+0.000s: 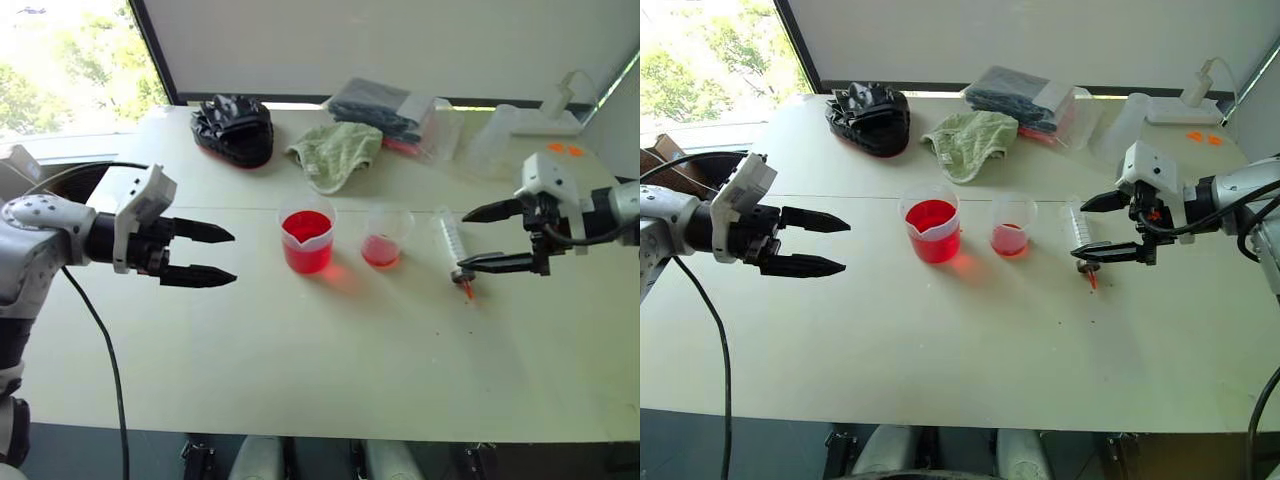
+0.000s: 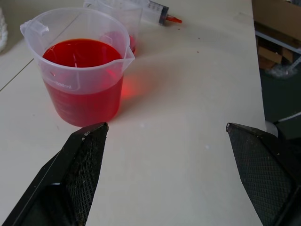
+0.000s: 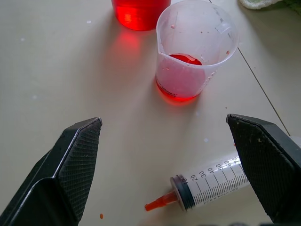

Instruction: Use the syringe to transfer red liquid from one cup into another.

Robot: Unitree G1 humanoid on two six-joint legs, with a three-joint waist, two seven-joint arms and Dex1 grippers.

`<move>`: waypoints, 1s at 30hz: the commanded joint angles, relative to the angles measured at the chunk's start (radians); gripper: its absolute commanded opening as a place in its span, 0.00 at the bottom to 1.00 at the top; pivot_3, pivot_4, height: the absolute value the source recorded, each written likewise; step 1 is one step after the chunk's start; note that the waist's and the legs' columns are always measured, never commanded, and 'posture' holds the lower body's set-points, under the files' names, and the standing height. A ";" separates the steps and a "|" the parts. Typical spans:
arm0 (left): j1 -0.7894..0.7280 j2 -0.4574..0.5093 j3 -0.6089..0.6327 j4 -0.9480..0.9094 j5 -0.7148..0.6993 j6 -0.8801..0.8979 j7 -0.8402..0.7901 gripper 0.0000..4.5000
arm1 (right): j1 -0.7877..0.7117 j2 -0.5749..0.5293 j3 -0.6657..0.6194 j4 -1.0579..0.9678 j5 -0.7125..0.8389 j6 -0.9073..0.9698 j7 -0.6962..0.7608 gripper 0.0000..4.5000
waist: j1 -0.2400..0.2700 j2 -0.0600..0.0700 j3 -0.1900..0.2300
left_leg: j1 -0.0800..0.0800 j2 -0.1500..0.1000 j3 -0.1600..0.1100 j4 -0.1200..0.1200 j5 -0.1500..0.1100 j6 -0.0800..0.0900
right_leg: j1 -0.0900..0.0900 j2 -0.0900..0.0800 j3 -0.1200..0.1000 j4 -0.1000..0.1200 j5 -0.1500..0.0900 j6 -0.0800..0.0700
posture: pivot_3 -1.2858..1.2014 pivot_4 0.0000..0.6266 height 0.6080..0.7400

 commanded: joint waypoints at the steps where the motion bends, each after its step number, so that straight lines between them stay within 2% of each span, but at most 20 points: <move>1: -0.003 0.018 0.029 -0.006 0.003 -0.007 -0.012 0.94 | -0.004 -0.009 -0.035 -0.007 -0.006 -0.014 0.012 0.99 | 0.000 0.000 0.000 | 0.000 0.000 0.000 0.000 0.000 0.000 | 0.000 0.000 0.000 0.000 0.000 0.000 | 0.52 0.24 0.78; 19: -0.067 -0.031 0.008 0.002 0.005 0.007 -0.001 0.94 | 0.079 -0.046 -0.107 0.030 -0.041 -0.035 0.018 0.99 | 0.001 0.000 0.000 | 0.000 0.000 0.000 0.001 0.000 0.000 | 0.000 0.000 0.000 0.000 0.000 0.000 | 0.52 0.24 0.78; 30: -0.165 -0.111 -0.050 0.074 0.060 -0.043 -0.037 0.94 | 0.035 -0.033 -0.086 0.059 -0.061 0.096 -0.051 0.99 | 0.000 0.000 0.000 | 0.000 0.000 0.000 0.002 0.001 -0.001 | 0.000 0.000 0.000 0.001 0.000 0.000 | 0.52 0.24 0.78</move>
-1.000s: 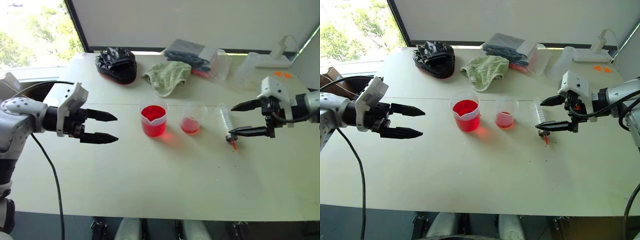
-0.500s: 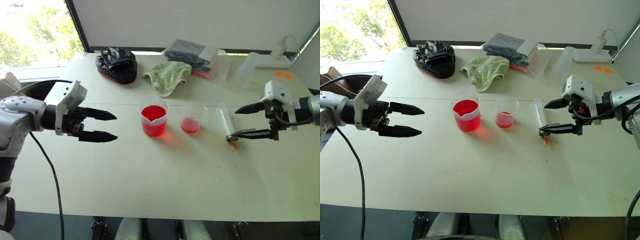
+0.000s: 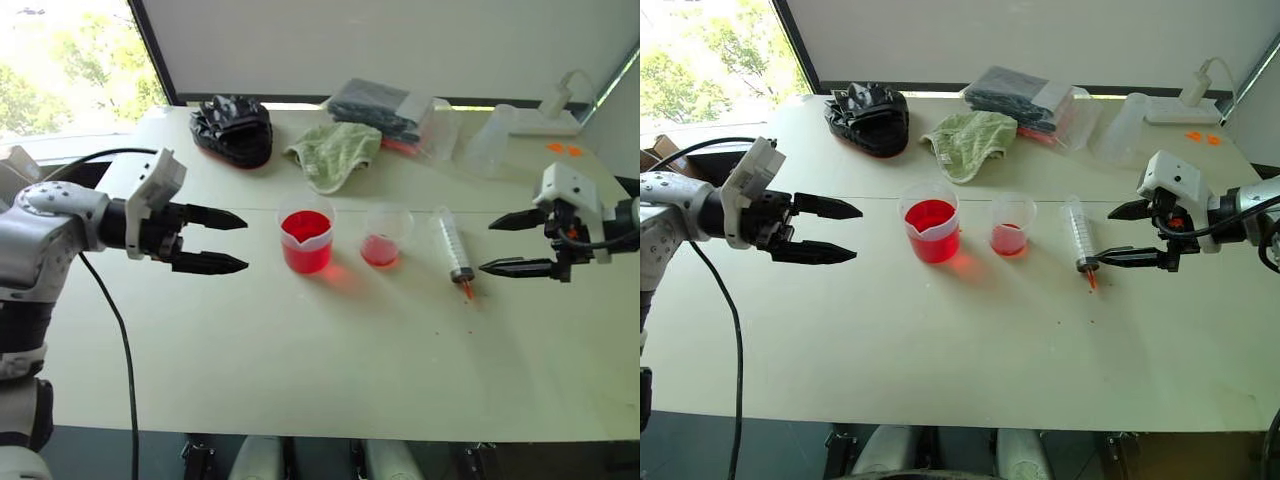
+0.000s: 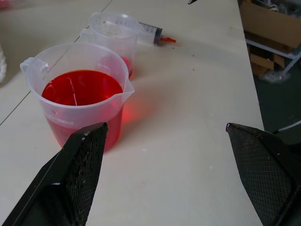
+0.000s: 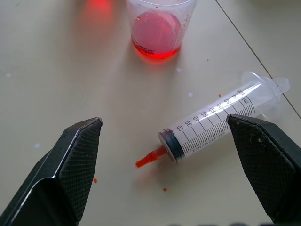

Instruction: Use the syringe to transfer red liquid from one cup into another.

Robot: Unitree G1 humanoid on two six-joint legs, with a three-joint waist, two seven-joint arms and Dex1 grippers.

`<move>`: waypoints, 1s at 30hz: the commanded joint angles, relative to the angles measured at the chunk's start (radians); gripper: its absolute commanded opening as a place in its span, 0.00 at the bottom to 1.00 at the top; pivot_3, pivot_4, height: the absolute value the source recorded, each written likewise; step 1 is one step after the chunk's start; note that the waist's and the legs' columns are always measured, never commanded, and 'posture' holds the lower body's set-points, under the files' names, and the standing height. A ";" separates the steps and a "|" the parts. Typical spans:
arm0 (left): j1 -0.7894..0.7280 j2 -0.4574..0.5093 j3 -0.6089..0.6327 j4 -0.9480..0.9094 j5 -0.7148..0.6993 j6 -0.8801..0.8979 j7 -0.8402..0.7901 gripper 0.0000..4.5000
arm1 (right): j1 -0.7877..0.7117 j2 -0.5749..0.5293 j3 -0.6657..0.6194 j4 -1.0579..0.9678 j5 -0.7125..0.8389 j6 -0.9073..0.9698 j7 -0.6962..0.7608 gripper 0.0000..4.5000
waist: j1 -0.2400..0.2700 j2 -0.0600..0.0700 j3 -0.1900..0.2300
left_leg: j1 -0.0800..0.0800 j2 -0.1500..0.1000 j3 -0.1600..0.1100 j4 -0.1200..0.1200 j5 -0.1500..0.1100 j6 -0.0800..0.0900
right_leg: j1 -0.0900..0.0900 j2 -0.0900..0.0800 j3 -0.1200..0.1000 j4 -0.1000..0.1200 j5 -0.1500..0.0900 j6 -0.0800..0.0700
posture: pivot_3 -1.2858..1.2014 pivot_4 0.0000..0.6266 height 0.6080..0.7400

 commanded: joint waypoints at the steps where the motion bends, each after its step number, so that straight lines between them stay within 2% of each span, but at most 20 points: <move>1: -0.052 -0.020 -0.014 0.037 0.025 -0.041 -0.023 0.94 | -0.069 0.019 0.000 0.031 -0.001 0.070 -0.035 0.99 | 0.000 0.000 0.000 | 0.000 0.000 0.000 0.000 0.000 0.000 | 0.000 0.000 0.000 0.000 0.000 0.000 | 0.52 0.24 0.78; 4: -0.076 -0.047 -0.029 0.070 0.045 -0.064 -0.033 0.94 | -0.163 0.063 0.057 0.095 -0.016 0.198 -0.071 0.99 | -0.004 0.000 0.000 | 0.000 0.000 0.000 0.000 0.002 -0.003 | 0.000 0.000 0.000 0.000 0.000 0.000 | 0.52 0.24 0.78; 9: -0.069 -0.080 -0.034 0.088 0.082 -0.124 -0.023 0.94 | -0.487 0.236 0.194 0.341 -0.103 0.519 -0.229 0.99 | -0.008 0.000 0.000 | 0.000 0.000 0.002 0.000 0.003 -0.005 | -0.003 0.001 0.003 0.002 0.000 0.000 | 0.52 0.24 0.78; 14: -0.036 -0.091 -0.010 0.056 0.076 -0.121 0.004 0.94 | -0.660 0.359 0.281 0.564 -0.182 0.658 -0.347 0.99 | -0.001 0.000 0.000 | -0.008 0.000 0.003 0.000 0.003 -0.006 | -0.012 0.001 0.003 0.004 0.000 0.000 | 0.52 0.24 0.78; 19: -0.021 -0.089 0.002 0.044 0.075 -0.125 0.022 0.94 | -0.725 0.401 0.337 0.686 -0.221 0.683 -0.376 0.99 | 0.002 0.000 0.000 | -0.017 -0.002 0.001 0.004 0.003 -0.006 | -0.018 -0.001 0.001 0.005 0.000 0.000 | 0.52 0.24 0.78; 30: 0.029 -0.085 0.029 -0.009 0.063 -0.115 0.051 0.94 | -0.769 0.480 0.394 0.842 -0.272 0.661 -0.390 0.99 | -0.011 0.000 0.000 | -0.017 -0.002 0.002 0.003 0.003 -0.006 | -0.018 -0.001 0.001 0.006 0.000 0.000 | 0.52 0.24 0.78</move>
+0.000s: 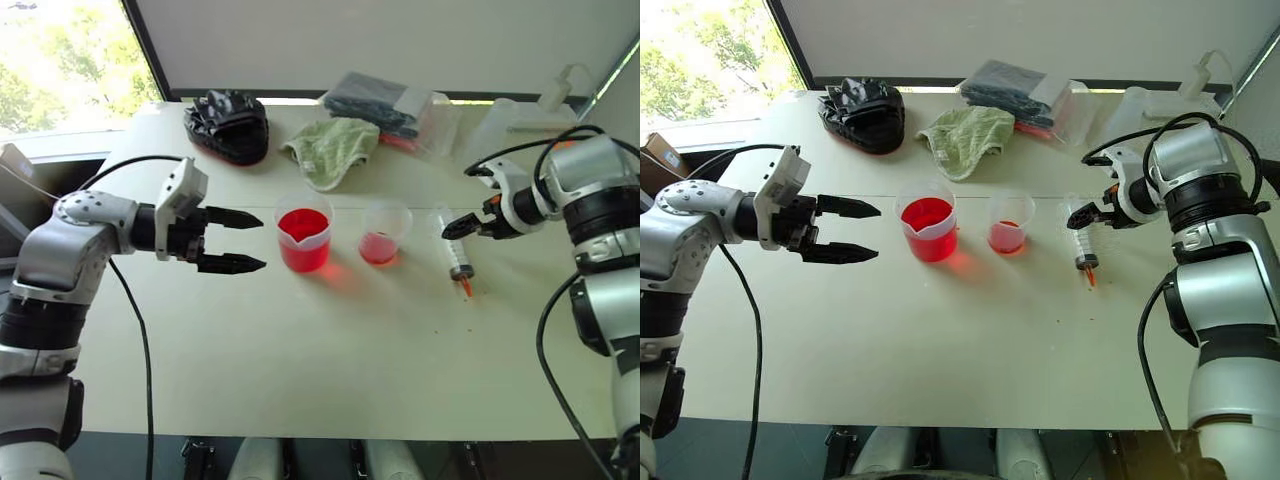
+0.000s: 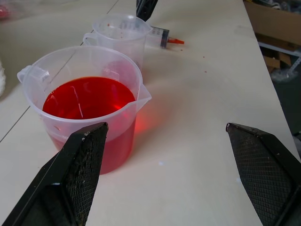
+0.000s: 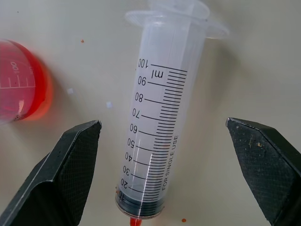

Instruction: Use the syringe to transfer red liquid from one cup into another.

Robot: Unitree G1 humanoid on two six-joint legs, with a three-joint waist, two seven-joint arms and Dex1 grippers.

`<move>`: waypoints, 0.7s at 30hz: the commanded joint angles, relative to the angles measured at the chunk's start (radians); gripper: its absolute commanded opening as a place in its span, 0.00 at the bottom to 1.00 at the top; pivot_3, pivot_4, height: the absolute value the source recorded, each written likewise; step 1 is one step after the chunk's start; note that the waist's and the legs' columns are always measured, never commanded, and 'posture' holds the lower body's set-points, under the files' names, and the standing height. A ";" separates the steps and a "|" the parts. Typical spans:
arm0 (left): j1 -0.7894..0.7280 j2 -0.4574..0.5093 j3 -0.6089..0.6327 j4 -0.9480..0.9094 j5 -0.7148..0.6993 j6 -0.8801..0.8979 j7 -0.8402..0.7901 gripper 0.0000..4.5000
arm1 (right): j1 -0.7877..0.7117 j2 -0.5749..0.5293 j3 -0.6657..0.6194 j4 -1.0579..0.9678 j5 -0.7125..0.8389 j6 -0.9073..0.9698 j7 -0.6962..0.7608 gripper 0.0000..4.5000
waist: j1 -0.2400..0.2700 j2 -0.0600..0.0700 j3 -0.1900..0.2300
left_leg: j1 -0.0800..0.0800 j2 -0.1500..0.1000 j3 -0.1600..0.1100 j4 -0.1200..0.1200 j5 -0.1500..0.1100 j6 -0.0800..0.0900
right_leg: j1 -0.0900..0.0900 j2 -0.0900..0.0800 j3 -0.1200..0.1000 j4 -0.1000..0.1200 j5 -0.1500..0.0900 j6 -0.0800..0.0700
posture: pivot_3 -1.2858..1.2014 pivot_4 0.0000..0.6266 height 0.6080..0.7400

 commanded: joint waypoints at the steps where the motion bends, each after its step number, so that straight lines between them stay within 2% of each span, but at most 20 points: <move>1: 0.006 0.013 0.034 -0.036 -0.016 0.004 0.010 0.94 | -0.064 0.016 -0.007 0.044 -0.027 -0.035 -0.008 0.99 | 0.001 0.000 0.000 | 0.000 0.000 0.000 0.000 0.000 0.000 | 0.000 0.000 0.000 0.000 0.000 0.000 | 0.52 0.24 0.78; 21: 0.054 0.032 0.066 -0.110 -0.043 0.030 0.066 0.94 | -0.096 0.136 -0.024 0.254 -0.165 -0.180 -0.097 0.99 | -0.013 0.000 0.000 | 0.000 0.000 0.000 0.001 0.000 0.000 | -0.001 0.000 0.000 0.008 0.000 0.000 | 0.52 0.24 0.78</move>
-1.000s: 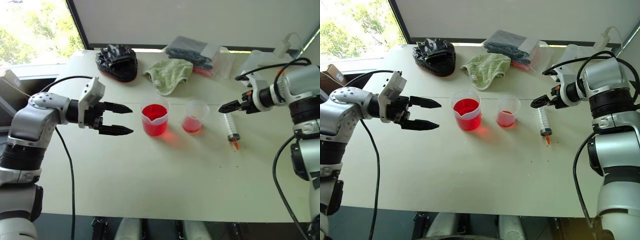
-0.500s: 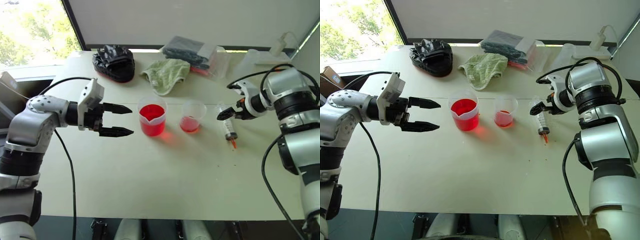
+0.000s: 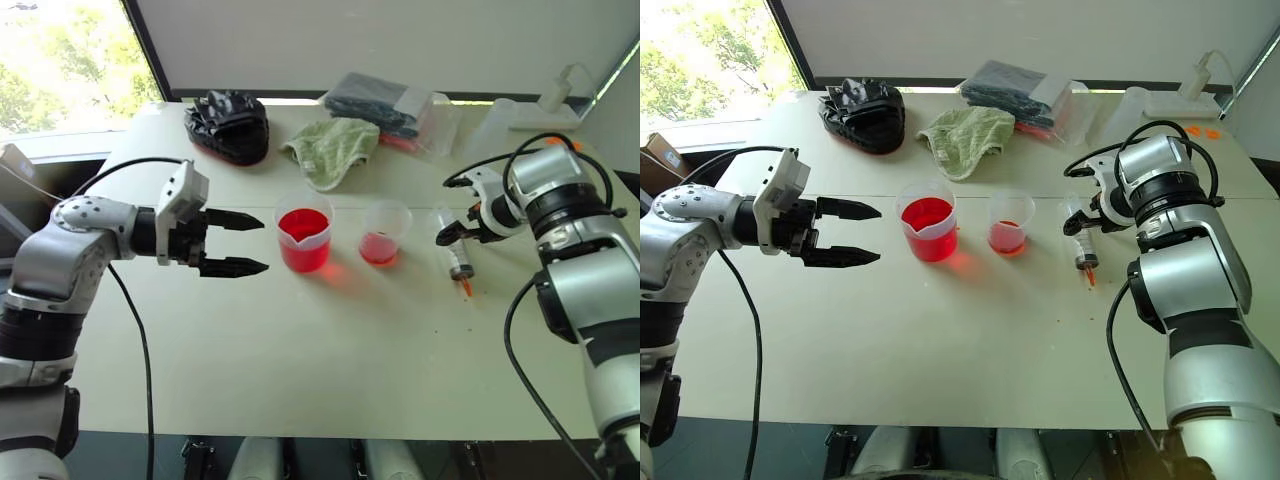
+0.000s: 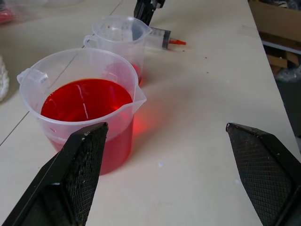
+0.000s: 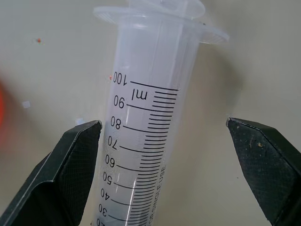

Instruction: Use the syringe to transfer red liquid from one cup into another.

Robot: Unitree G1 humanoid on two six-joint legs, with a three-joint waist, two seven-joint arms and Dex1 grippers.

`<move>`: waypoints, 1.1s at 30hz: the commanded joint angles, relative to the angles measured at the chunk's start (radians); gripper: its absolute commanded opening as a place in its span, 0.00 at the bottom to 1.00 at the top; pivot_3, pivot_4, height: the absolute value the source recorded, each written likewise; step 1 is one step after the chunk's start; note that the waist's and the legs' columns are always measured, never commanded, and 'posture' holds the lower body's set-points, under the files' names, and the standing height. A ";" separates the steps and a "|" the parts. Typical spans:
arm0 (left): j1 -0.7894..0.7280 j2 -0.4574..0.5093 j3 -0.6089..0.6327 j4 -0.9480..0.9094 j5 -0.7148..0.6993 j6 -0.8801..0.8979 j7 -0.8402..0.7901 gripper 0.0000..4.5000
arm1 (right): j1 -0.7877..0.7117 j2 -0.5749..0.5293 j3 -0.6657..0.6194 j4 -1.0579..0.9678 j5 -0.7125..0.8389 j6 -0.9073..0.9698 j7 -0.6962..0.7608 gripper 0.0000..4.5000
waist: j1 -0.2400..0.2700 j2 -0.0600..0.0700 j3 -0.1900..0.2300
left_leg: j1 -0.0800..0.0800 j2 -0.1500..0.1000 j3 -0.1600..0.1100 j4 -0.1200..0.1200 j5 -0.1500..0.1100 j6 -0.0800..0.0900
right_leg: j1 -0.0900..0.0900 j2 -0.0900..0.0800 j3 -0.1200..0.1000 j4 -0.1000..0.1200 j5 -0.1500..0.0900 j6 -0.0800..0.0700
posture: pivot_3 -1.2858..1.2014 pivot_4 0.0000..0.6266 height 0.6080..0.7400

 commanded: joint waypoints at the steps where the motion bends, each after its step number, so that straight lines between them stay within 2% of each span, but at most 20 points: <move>1: 0.005 0.023 0.038 -0.029 -0.013 0.004 0.008 0.94 | -0.033 0.015 -0.020 0.012 -0.022 -0.016 -0.011 0.99 | -0.008 0.000 0.000 | 0.000 0.000 0.000 0.000 0.000 0.000 | 0.000 0.000 0.000 0.000 0.000 0.000 | 0.52 0.24 0.78; 5: 0.012 0.026 0.043 -0.038 -0.017 0.007 0.017 0.94 | -0.035 0.031 -0.026 0.027 -0.039 -0.040 -0.022 0.99 | -0.014 0.000 0.000 | 0.000 0.000 0.000 0.000 0.000 0.000 | -0.001 0.000 0.000 0.001 0.000 0.000 | 0.52 0.24 0.78; 6: 0.012 0.027 0.043 -0.039 -0.018 0.008 0.019 0.94 | -0.034 0.033 -0.029 0.029 -0.041 -0.050 -0.027 0.94 | -0.014 0.000 0.000 | 0.000 0.000 0.000 0.000 0.000 -0.001 | -0.001 0.000 0.000 0.002 0.000 0.000 | 0.52 0.24 0.78; 8: 0.014 0.028 0.044 -0.040 -0.019 0.008 0.023 0.94 | -0.033 0.037 -0.034 0.035 -0.044 -0.056 -0.029 0.81 | -0.014 0.000 0.000 | 0.000 0.000 0.000 0.000 0.000 -0.001 | -0.001 0.000 0.000 0.002 0.000 0.000 | 0.52 0.24 0.78; 9: 0.015 0.029 0.045 -0.040 -0.020 0.007 0.025 0.94 | -0.033 0.040 -0.037 0.037 -0.044 -0.056 -0.030 0.72 | -0.013 0.000 0.000 | 0.000 0.000 0.000 0.000 0.000 -0.001 | -0.001 0.000 0.000 0.002 0.000 0.000 | 0.52 0.24 0.78; 11: 0.017 0.030 0.046 -0.042 -0.022 0.007 0.028 0.94 | -0.032 0.045 -0.042 0.037 -0.046 -0.056 -0.031 0.46 | -0.013 0.000 0.000 | 0.000 0.000 0.000 0.000 0.000 -0.001 | -0.001 0.000 0.000 0.002 0.000 0.000 | 0.52 0.24 0.78; 13: 0.016 0.031 0.046 -0.040 -0.022 0.005 0.029 0.94 | -0.030 0.051 -0.049 0.035 -0.046 -0.054 -0.032 0.32 | -0.012 0.000 0.000 | 0.000 0.000 0.000 0.000 0.000 -0.001 | -0.001 0.000 0.000 0.002 0.000 0.000 | 0.52 0.24 0.78; 18: 0.008 0.038 0.041 -0.037 -0.013 -0.002 0.026 0.94 | -0.022 0.046 -0.062 0.009 -0.041 -0.053 -0.007 0.32 | -0.014 0.000 0.000 | 0.000 0.000 0.000 0.000 0.000 -0.001 | -0.001 0.000 0.000 0.002 0.000 0.000 | 0.52 0.24 0.78; 23: -0.021 0.047 0.073 -0.019 -0.040 0.018 0.029 0.94 | -0.033 0.006 -0.192 -0.123 0.017 0.059 -0.064 0.32 | -0.012 0.000 0.000 | 0.000 0.000 0.000 0.000 0.000 -0.001 | -0.002 0.000 0.000 0.002 0.000 0.000 | 0.52 0.24 0.78; 26: -0.051 0.034 0.093 0.009 -0.056 0.030 0.045 0.94 | -0.004 -0.011 -0.297 -0.278 0.065 0.143 -0.110 0.32 | -0.010 0.000 0.000 | 0.000 0.000 0.000 0.000 0.000 -0.001 | -0.002 0.000 0.000 0.003 0.000 0.000 | 0.52 0.24 0.78; 28: -0.116 0.006 0.110 0.062 -0.080 0.051 0.067 0.94 | -0.002 0.000 -0.427 -0.422 0.085 0.203 -0.188 0.32 | -0.008 0.000 0.000 | 0.000 0.000 0.000 0.000 0.000 -0.001 | -0.002 0.000 0.000 0.003 0.000 0.000 | 0.52 0.24 0.78; 29: -0.150 -0.008 0.114 0.093 -0.090 0.061 0.074 0.94 | 0.004 0.025 -0.520 -0.508 0.102 0.178 -0.244 0.32 | -0.005 0.000 0.000 | -0.001 0.000 0.000 0.000 0.000 -0.001 | -0.002 0.000 0.000 0.003 0.000 0.000 | 0.52 0.24 0.78; 33: -0.252 -0.041 0.106 0.209 -0.078 0.062 0.073 0.94 | 0.009 0.131 -0.699 -0.776 0.136 0.155 -0.392 0.32 | -0.010 0.000 0.000 | -0.001 0.000 0.000 0.001 0.000 -0.001 | -0.002 0.000 0.000 0.004 0.000 0.000 | 0.52 0.24 0.78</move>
